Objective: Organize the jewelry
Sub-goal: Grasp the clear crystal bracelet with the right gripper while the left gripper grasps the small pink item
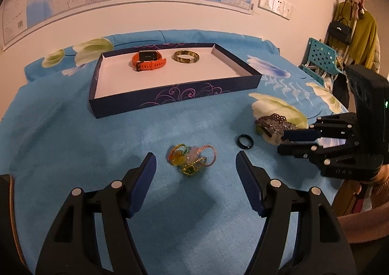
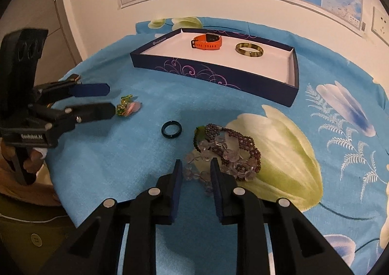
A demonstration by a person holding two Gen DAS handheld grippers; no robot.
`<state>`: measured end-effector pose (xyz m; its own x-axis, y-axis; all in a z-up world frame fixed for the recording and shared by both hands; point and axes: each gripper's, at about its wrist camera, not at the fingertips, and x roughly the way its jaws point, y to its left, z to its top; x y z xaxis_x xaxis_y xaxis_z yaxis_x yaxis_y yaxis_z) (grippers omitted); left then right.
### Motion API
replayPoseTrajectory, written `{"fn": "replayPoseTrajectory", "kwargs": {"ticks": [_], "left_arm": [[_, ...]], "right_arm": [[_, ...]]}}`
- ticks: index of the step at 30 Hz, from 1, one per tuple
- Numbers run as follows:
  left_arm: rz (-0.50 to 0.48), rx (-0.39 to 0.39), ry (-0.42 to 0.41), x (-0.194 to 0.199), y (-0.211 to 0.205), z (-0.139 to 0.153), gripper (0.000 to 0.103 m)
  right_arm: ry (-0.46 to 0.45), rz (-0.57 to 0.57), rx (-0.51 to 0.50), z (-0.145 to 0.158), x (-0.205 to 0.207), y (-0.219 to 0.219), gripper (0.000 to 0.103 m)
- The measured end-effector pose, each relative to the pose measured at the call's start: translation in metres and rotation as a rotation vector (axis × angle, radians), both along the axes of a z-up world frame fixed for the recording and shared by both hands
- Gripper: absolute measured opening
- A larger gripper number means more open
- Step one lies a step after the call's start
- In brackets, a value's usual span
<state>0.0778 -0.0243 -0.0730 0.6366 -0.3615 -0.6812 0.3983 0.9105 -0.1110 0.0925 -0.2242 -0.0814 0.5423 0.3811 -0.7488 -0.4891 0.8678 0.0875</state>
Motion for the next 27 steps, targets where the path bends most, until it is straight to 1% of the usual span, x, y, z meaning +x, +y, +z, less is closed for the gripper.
{"fn": "replayPoseTrajectory", "kwargs": {"ticks": [4,5,6,16,17,19,20,22,23,24,27], "left_arm": [[-0.003,-0.010,0.008,0.001,0.001,-0.002,0.067],[-0.004,-0.011,0.009,0.001,0.001,-0.001,0.067],[-0.008,-0.014,0.012,0.000,0.001,-0.002,0.067],[-0.018,-0.011,0.013,-0.001,-0.001,-0.003,0.067],[-0.020,-0.012,0.015,-0.001,-0.001,-0.003,0.067],[-0.020,-0.011,0.014,-0.001,-0.002,-0.004,0.067],[-0.021,-0.011,0.015,-0.001,-0.002,-0.003,0.067],[-0.022,-0.010,0.016,0.000,-0.002,-0.004,0.067],[-0.023,-0.010,0.016,0.000,-0.002,-0.004,0.067],[-0.024,-0.010,0.018,0.000,-0.003,-0.004,0.067],[-0.024,-0.008,0.020,0.001,-0.004,-0.004,0.067]], "right_arm": [[-0.011,-0.015,0.059,0.011,-0.002,-0.012,0.019],[-0.010,-0.017,0.070,0.013,-0.002,-0.013,0.005],[-0.006,-0.019,0.086,0.015,-0.001,-0.016,0.000],[-0.050,-0.070,0.169,0.040,-0.002,-0.040,0.000],[-0.046,-0.073,0.162,0.040,-0.002,-0.041,0.001],[-0.035,-0.102,0.090,0.031,0.000,-0.039,0.010],[-0.015,-0.103,0.079,0.026,0.001,-0.039,0.017],[0.030,-0.114,0.073,0.012,0.003,-0.039,0.023],[0.040,-0.122,0.075,0.009,0.004,-0.039,0.034],[0.054,-0.126,0.085,0.005,0.005,-0.040,0.038],[0.088,-0.120,0.096,-0.003,0.006,-0.038,0.038]]}}
